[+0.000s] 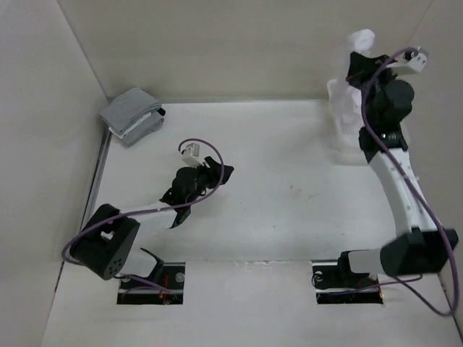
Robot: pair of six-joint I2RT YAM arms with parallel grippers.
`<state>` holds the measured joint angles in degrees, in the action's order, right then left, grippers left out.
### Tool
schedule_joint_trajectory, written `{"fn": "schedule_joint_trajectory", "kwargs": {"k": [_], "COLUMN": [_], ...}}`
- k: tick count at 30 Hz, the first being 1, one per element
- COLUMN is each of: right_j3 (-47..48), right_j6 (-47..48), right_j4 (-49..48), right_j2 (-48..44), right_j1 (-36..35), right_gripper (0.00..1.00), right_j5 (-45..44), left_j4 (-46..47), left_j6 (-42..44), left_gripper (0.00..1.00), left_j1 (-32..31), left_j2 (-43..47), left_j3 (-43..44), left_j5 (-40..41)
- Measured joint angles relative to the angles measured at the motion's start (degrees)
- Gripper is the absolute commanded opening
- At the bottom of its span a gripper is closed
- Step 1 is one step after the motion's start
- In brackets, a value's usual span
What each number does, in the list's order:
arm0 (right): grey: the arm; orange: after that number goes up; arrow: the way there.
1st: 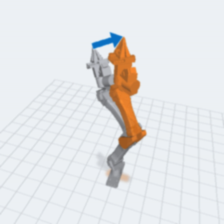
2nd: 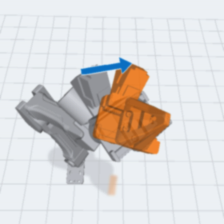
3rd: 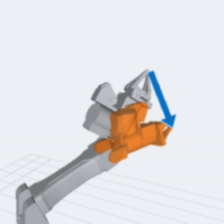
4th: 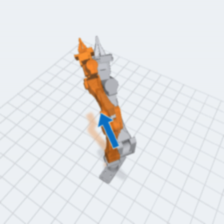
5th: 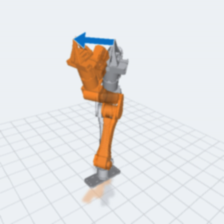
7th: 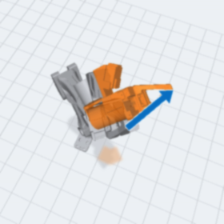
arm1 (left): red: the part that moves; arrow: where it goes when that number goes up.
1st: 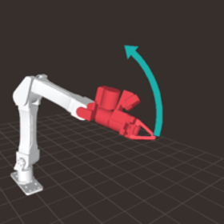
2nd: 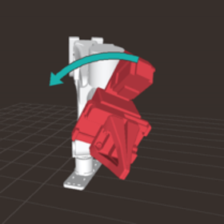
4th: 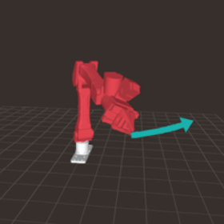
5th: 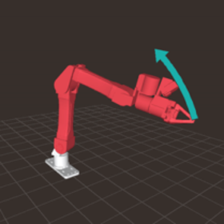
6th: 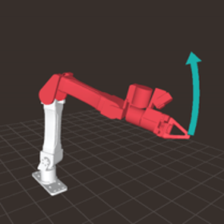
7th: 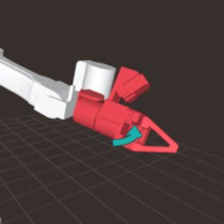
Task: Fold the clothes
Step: Move the tank top to the center of the board
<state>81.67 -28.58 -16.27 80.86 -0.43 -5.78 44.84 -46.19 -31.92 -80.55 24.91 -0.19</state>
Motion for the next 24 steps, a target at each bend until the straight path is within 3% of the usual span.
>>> {"fn": "schedule_joint_trajectory", "kwargs": {"k": [3, 7, 8, 15, 19, 22, 24], "right_j3": [-9.6, -15.9, -18.0, -21.5, -24.5, -26.3, -24.2], "right_j6": [0.3, 0.7, 0.8, 1.6, 0.5, -3.4, -6.5], "right_j4": [-3.6, -5.1, -4.6, -4.1, -6.5, -9.6, -11.8], "right_j2": [-15.1, -25.8, -28.7, -32.1, -27.8, -18.3, -5.1], "right_j1": [-12.5, -25.6, -31.9, -55.9, -55.6, -48.5, -43.0], "right_gripper": [0.03, 0.04, 0.04, 0.06, 0.06, 0.06, 0.06], "right_j5": [0.8, -1.6, -2.0, -3.4, -3.1, -0.8, 1.4], "left_j4": [-1.2, -4.4, -5.4, -15.5, -20.3, -22.7, -24.6], "left_j6": [-0.1, -0.3, -0.4, -0.4, -0.3, -0.3, 0.0], "left_gripper": [0.46, 0.46, 0.46, 0.46, 0.46, 0.46, 0.46], "left_j1": [0.0, 0.4, 0.4, 3.4, 7.2, 9.3, 10.4], "left_j2": [7.0, 14.9, 16.9, 32.4, 38.2, 38.9, 38.8], "left_j3": [-1.0, -2.2, -2.5, -5.6, -5.8, -5.8, -6.2], "left_j5": [0.6, 2.1, 2.8, 8.1, 10.5, 11.0, 11.0]}}
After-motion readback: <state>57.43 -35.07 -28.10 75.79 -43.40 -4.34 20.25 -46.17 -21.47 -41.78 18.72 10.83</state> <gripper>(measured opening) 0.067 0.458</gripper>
